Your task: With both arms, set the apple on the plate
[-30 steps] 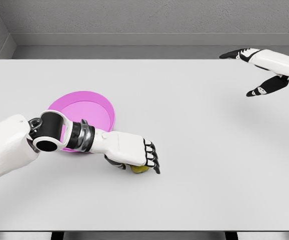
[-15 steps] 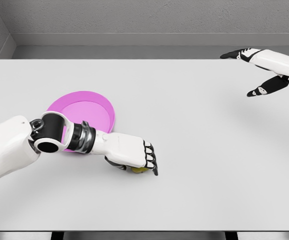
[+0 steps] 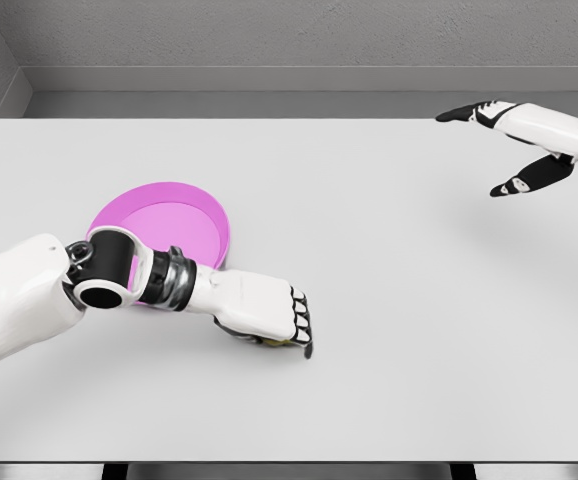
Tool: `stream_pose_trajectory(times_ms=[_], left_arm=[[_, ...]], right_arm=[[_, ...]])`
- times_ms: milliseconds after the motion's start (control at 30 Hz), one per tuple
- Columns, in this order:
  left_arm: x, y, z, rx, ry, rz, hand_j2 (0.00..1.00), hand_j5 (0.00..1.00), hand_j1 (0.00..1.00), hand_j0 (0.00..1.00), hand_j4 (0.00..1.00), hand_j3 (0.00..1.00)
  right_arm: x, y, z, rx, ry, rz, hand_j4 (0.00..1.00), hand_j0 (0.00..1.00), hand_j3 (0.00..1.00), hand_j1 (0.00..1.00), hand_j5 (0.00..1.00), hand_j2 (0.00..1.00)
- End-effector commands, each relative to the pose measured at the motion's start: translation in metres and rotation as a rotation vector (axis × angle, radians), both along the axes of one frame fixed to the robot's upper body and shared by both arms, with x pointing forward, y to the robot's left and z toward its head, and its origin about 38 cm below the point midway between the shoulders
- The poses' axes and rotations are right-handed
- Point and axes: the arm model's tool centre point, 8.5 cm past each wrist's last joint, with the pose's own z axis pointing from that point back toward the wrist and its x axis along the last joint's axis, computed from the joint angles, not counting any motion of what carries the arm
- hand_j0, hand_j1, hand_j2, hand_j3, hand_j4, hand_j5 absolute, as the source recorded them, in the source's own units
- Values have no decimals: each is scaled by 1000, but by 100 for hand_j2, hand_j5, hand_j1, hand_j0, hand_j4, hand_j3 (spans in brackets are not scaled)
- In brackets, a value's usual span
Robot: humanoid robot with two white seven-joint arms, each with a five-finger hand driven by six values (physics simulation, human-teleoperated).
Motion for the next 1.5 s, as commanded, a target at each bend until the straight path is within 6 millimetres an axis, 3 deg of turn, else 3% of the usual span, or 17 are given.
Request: stream_pose_trajectory(times_ms=[0, 433, 633, 933, 1067, 1167, 1233, 1400, 1467], left_arm=[[0, 0, 0, -1, 2, 3, 63, 63, 63, 63, 63, 63], [1, 1, 2, 2, -5, 3, 52, 52, 52, 52, 52, 52], [10, 6, 15, 2, -31, 14, 51, 51, 51, 51, 51, 51], [42, 67, 59, -10, -93, 169, 51, 51, 51, 51, 51, 51], [74, 116, 75, -42, -83, 345, 51, 51, 51, 51, 51, 51], [93, 149, 67, -17, -62, 461, 51, 51, 51, 51, 51, 51], [99, 160, 62, -4, -51, 498, 51, 51, 51, 51, 51, 51], [97, 153, 58, -8, -39, 485, 54, 54, 54, 54, 54, 54], [97, 152, 58, -15, -36, 484, 76, 76, 76, 76, 76, 76]], right_arm=[[0, -1, 0, 5, 3, -3, 100, 100, 100, 100, 100, 100], [-1, -3, 1, 2, 3, -6, 100, 100, 100, 100, 100, 100], [-1, -3, 1, 0, 3, -6, 100, 100, 100, 100, 100, 100], [-1, -3, 1, 0, 3, -6, 100, 100, 100, 100, 100, 100], [-1, -3, 1, 0, 3, -6, 100, 100, 100, 100, 100, 100], [-1, -3, 1, 0, 3, -6, 100, 100, 100, 100, 100, 100], [-1, -3, 1, 0, 3, -6, 100, 100, 100, 100, 100, 100], [-1, -3, 0, 0, 6, -7, 100, 100, 100, 100, 100, 100], [-1, -3, 0, 0, 6, -7, 100, 100, 100, 100, 100, 100]])
